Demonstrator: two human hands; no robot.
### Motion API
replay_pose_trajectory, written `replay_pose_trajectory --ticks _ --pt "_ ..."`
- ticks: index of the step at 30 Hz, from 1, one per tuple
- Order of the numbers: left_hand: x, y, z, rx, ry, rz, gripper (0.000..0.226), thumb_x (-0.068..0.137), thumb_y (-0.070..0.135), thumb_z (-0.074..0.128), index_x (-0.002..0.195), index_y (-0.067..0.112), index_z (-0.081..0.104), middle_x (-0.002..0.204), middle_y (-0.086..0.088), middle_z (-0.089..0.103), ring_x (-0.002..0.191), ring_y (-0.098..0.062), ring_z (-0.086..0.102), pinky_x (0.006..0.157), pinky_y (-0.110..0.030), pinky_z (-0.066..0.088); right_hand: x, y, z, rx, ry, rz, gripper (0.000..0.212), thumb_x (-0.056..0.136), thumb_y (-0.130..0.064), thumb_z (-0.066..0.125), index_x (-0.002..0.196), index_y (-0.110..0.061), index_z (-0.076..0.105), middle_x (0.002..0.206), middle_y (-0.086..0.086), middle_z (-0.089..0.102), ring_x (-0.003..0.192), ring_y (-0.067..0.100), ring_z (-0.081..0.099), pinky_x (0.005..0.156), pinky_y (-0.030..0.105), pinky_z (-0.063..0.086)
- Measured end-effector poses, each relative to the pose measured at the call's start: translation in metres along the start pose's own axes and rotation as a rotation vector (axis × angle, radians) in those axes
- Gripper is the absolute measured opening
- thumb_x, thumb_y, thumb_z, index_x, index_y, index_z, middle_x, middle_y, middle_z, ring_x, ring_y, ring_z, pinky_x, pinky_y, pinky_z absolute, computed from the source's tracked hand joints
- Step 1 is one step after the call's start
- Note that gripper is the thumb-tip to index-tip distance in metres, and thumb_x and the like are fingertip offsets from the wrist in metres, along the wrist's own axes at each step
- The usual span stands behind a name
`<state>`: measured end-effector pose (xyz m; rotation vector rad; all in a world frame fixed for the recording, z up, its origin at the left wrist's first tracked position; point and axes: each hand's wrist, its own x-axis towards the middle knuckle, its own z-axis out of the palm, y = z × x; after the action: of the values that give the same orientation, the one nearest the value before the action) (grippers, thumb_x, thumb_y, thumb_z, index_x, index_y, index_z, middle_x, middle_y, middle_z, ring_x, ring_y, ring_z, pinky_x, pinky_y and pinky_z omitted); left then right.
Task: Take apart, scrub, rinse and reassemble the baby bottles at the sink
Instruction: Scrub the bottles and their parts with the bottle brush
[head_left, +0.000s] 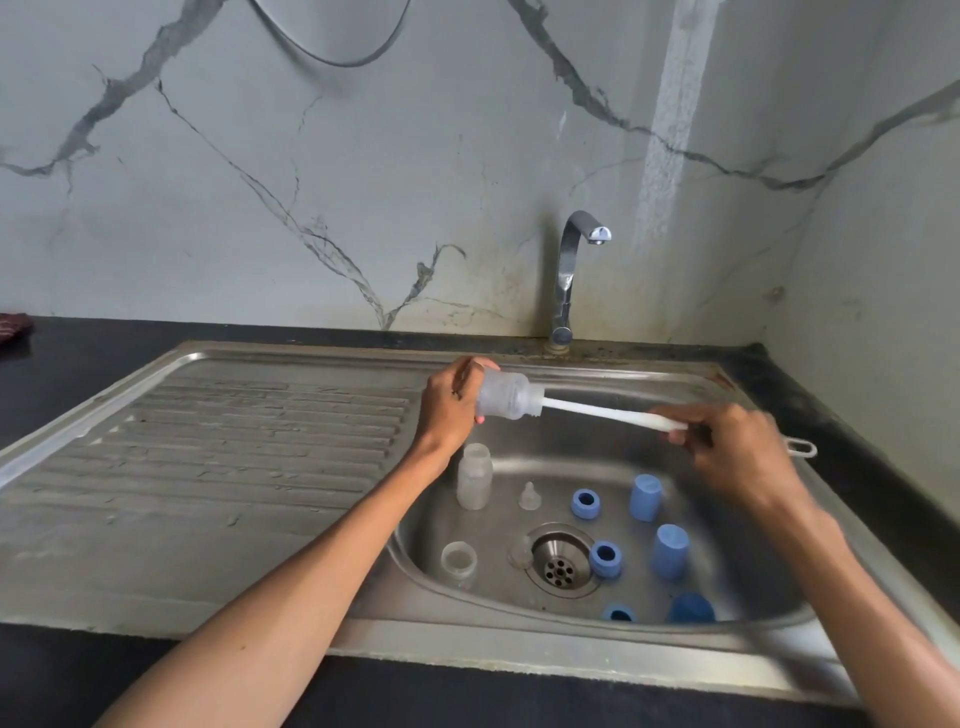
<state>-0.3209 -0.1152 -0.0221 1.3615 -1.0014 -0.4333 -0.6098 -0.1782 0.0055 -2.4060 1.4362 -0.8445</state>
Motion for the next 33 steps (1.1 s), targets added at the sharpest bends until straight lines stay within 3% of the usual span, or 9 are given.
replay_pose_trajectory --ticks 2,5,10,12,16,21,25,30,33 --pt "0.000 0.001 0.003 -0.027 0.026 -0.068 0.028 0.100 0.024 0.046 0.093 0.014 0.071 0.082 -0.008 0.066 0.059 -0.012 0.057 0.047 -0.025 0.044 0.000 0.004 -0.002 -0.019 0.123 -0.020 0.041 0.084 -0.005 0.074 0.116 -0.031 0.073 0.108 0.006 0.075 0.109 0.028 0.067 0.104 0.049 0.046" --pt "0.001 0.001 0.000 -0.065 0.040 -0.133 0.029 0.101 0.020 0.044 0.094 0.008 0.070 0.078 -0.009 0.062 0.053 -0.016 0.051 0.040 -0.020 0.036 0.002 0.011 -0.007 -0.015 0.170 -0.019 0.045 0.080 -0.002 0.076 0.113 -0.032 0.074 0.108 0.002 0.075 0.110 0.029 0.066 0.104 0.050 0.046" --pt "-0.009 0.001 0.006 -0.078 -0.050 -0.114 0.031 0.103 0.019 0.042 0.095 0.007 0.069 0.074 -0.012 0.061 0.052 -0.019 0.048 0.041 -0.021 0.035 0.002 0.009 0.009 0.022 -0.033 -0.086 0.040 0.089 -0.008 0.070 0.121 -0.032 0.070 0.114 -0.001 0.073 0.112 0.023 0.065 0.106 0.051 0.043" --pt "-0.005 0.003 0.006 -0.073 -0.007 -0.104 0.031 0.103 0.020 0.041 0.097 0.007 0.069 0.074 -0.012 0.061 0.052 -0.019 0.050 0.039 -0.020 0.035 0.004 0.008 0.007 0.043 -0.096 -0.056 0.037 0.092 -0.010 0.066 0.124 -0.029 0.069 0.119 0.002 0.071 0.116 0.024 0.062 0.108 0.047 0.043" --pt "-0.004 0.006 0.007 -0.036 0.004 -0.092 0.032 0.103 0.020 0.042 0.099 0.003 0.069 0.075 -0.012 0.060 0.052 -0.019 0.050 0.039 -0.018 0.035 0.007 0.016 -0.002 -0.017 0.011 -0.047 0.039 0.090 -0.008 0.069 0.121 -0.032 0.070 0.120 0.006 0.071 0.121 0.031 0.059 0.110 0.052 0.038" --pt "-0.003 0.009 0.003 -0.079 -0.019 -0.202 0.029 0.101 0.020 0.039 0.100 0.006 0.065 0.077 -0.013 0.057 0.052 -0.018 0.047 0.037 -0.018 0.032 0.001 0.016 -0.009 0.006 0.224 -0.104 0.042 0.080 -0.001 0.076 0.113 -0.027 0.075 0.110 0.006 0.075 0.108 0.032 0.067 0.100 0.052 0.047" --pt "-0.003 0.000 -0.006 -0.096 -0.028 -0.187 0.027 0.101 0.019 0.039 0.097 0.008 0.063 0.076 -0.016 0.057 0.043 -0.017 0.044 0.038 -0.022 0.027 0.000 0.014 0.000 -0.063 0.118 -0.109 0.040 0.088 -0.008 0.071 0.117 -0.034 0.072 0.111 0.001 0.075 0.114 0.028 0.064 0.104 0.047 0.041" --pt "0.001 0.001 -0.004 -0.029 0.019 0.038 0.030 0.092 0.025 0.041 0.094 0.014 0.068 0.077 -0.006 0.062 0.051 -0.015 0.052 0.041 -0.021 0.036 0.004 0.009 -0.001 0.082 -0.333 0.025 0.029 0.101 -0.012 0.052 0.120 -0.026 0.068 0.093 -0.001 0.071 0.086 0.020 0.063 0.068 0.027 0.043" --pt "0.002 -0.001 -0.006 -0.044 -0.037 -0.045 0.030 0.100 0.019 0.039 0.095 0.010 0.067 0.076 -0.013 0.060 0.047 -0.017 0.049 0.039 -0.021 0.032 0.005 0.009 -0.006 0.031 -0.110 0.004 0.032 0.094 -0.004 0.062 0.117 -0.024 0.072 0.111 0.006 0.074 0.108 0.026 0.065 0.089 0.030 0.048"
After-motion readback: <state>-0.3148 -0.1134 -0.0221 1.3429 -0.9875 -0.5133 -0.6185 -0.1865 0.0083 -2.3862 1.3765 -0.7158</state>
